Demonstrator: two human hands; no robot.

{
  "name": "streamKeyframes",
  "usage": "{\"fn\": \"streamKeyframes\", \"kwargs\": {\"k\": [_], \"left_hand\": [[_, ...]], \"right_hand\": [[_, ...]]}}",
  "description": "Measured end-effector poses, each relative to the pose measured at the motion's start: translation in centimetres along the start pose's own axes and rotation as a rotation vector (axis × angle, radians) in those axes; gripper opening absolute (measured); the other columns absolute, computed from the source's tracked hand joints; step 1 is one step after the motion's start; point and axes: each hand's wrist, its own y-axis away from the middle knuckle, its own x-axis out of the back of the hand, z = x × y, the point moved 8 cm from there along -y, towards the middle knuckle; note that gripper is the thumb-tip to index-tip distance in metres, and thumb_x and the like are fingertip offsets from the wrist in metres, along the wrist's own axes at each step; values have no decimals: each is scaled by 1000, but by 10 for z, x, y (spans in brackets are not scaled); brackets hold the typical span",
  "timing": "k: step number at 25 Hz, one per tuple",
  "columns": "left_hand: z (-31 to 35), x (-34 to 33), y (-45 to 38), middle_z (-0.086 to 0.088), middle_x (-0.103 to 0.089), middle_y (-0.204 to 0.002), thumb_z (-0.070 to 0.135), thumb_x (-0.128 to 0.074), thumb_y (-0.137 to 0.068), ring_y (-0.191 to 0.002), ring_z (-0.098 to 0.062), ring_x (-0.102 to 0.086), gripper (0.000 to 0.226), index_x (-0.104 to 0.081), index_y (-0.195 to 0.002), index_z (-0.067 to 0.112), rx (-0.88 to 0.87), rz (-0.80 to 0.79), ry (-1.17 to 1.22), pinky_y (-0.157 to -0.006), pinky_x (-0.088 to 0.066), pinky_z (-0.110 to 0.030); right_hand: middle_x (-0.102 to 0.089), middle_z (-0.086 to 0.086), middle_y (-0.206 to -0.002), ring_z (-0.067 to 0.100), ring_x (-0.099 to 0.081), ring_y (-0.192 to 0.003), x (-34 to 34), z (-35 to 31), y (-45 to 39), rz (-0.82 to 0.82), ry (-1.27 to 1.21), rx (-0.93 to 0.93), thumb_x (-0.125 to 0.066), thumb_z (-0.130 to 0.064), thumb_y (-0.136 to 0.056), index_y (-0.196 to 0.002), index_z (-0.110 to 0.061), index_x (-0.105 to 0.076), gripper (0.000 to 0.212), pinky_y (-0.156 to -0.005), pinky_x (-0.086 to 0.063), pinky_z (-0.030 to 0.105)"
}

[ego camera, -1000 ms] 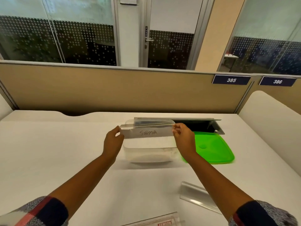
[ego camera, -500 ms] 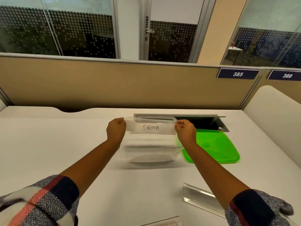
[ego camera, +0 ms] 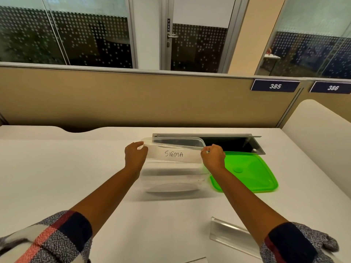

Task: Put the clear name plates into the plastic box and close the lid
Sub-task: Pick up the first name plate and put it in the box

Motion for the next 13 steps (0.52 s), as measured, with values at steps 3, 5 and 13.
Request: {"fn": "streamKeyframes", "kwargs": {"k": [3, 5, 13], "left_hand": [[-5, -4, -1, -16, -37, -144, 12, -50, -89, -128, -33, -39, 38, -48, -126, 6, -27, -5, -121, -104, -37, -40], [-11, -8, -5, -16, -29, -148, 15, -51, -89, -133, -34, -33, 42, -44, -130, 7, -16, -33, -218, -109, -31, -44], [-25, -27, -21, -20, -42, -137, 19, -52, -90, -122, -38, -45, 45, -39, -130, 4, 49, -188, -409, -103, -40, -48]], "right_hand": [[-42, 17, -144, 29, -36, -134, -7, 1, 0, -10, 42, -7, -49, -8, -92, -113, 2, -63, 27, -105, -30, 30], [-40, 15, -145, 30, -34, -134, -9, -2, -3, -28, 108, 10, -48, -6, -92, -114, 1, -63, 27, -105, -32, 30], [-41, 15, -137, 33, -37, -128, -25, -2, -2, -120, 294, -173, -53, -10, -89, -127, -1, -47, 39, -106, -35, 54]]}}
